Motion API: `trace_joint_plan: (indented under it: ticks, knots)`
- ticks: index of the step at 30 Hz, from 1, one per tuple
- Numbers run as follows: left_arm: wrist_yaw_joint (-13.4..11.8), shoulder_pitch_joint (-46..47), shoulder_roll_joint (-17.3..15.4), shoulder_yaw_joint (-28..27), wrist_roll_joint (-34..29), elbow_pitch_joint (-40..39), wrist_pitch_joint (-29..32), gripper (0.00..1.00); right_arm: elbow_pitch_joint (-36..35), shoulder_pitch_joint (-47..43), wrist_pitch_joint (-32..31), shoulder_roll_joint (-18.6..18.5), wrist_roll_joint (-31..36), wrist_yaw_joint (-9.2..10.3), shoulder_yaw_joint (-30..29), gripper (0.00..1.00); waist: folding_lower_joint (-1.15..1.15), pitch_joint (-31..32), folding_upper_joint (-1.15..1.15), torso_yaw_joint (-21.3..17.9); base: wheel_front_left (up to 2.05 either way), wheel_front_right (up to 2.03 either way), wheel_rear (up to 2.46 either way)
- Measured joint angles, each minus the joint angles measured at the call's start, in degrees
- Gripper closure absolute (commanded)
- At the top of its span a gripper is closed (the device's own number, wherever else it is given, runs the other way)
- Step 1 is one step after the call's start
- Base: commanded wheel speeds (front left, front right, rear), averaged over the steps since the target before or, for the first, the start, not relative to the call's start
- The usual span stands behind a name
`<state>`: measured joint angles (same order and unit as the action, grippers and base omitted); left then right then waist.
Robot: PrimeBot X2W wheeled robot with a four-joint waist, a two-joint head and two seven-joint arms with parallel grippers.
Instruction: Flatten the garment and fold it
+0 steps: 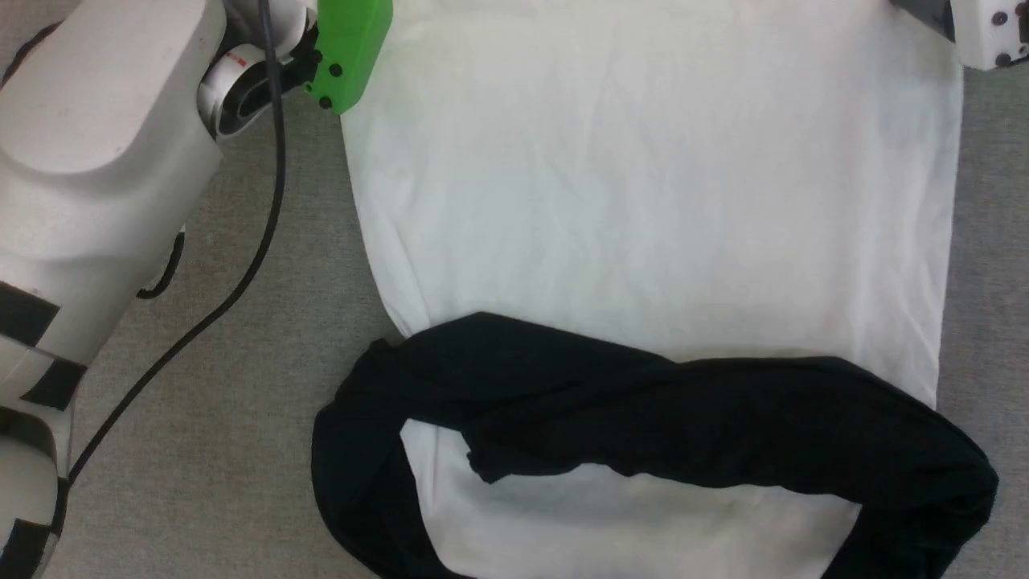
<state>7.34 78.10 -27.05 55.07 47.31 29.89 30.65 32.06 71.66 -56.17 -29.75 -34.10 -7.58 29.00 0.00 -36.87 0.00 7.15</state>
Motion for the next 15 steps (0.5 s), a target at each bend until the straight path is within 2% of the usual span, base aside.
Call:
trace_joint_plan:
  ticks: [3, 4, 9, 15]
  knots:
    - [0.0, 0.74, 0.07, 1.58, 0.97, 0.98, -1.12, 1.0, 0.34, -0.1, 1.27, -0.56, -0.57, 0.01, 0.1, 0.0, 0.0, -0.94, 0.0, 0.89, 0.0, 0.0, 0.0]
    - [0.0, 0.93, 0.07, 2.11, 1.26, 1.24, -1.56, 1.0, 0.3, -0.1, 1.69, -0.82, -1.02, 0.01, 0.11, 1.0, 0.0, -1.17, 0.0, 1.08, 0.0, 0.0, 0.0]
    - [0.0, 1.28, -0.16, 4.61, 2.75, 3.26, -3.1, 1.0, 0.42, -0.36, 5.31, -1.55, -3.67, -0.02, 0.56, 1.0, 0.0, -0.88, 0.0, 0.91, 0.0, 0.0, 0.0]
    - [0.14, 1.21, -1.04, 6.19, 4.74, 6.68, -7.65, 1.0, 2.21, -2.35, 14.15, -0.59, -4.95, -0.02, 1.03, 1.0, 0.0, 2.22, 0.0, -0.34, 0.0, 0.0, 0.0]
